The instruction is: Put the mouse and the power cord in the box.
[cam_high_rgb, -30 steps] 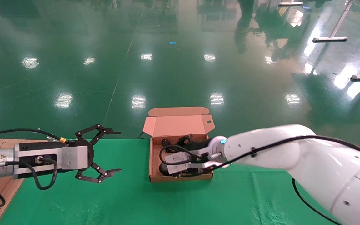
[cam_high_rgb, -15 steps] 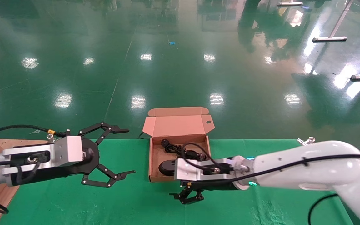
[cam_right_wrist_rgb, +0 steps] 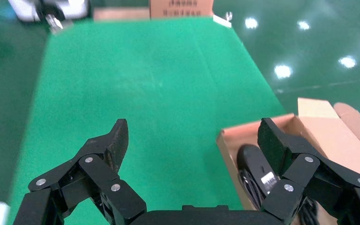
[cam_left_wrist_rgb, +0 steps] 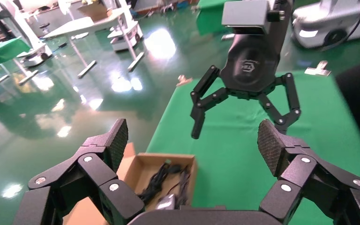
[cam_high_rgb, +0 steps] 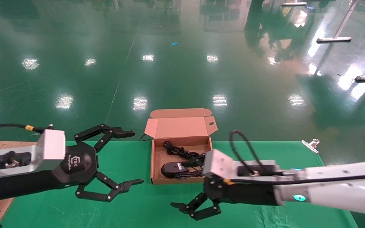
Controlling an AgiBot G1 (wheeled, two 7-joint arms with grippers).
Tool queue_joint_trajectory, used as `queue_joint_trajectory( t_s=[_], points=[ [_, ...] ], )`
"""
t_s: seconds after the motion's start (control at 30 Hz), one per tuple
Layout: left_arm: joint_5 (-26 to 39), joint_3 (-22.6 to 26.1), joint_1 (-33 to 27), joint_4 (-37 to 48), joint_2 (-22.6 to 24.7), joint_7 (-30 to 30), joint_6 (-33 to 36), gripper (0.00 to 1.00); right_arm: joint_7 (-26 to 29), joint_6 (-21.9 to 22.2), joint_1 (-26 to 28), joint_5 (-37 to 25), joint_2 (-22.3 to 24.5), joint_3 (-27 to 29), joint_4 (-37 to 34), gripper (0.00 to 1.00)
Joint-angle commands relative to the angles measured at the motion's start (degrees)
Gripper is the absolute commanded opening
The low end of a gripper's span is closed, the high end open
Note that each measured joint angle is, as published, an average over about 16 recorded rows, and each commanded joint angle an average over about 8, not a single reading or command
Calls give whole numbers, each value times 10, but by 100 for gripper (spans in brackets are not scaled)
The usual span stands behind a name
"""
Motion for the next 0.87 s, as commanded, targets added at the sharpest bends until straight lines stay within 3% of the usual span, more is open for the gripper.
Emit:
queue_joint_trajectory(
  t_s=[0.03, 0.7, 0.87],
  points=[
    [-4, -12, 10, -18, -5, -23, 4, 100, 7, -16, -11, 17, 15, 21, 11, 100],
    [-47, -129, 105, -195, -53, -251, 40, 100, 73, -176, -126, 188, 160, 232, 121, 100],
    [-53, -146, 119, -221, -60, -285, 45, 100, 84, -201, -144, 215, 183, 265, 138, 100]
  ],
)
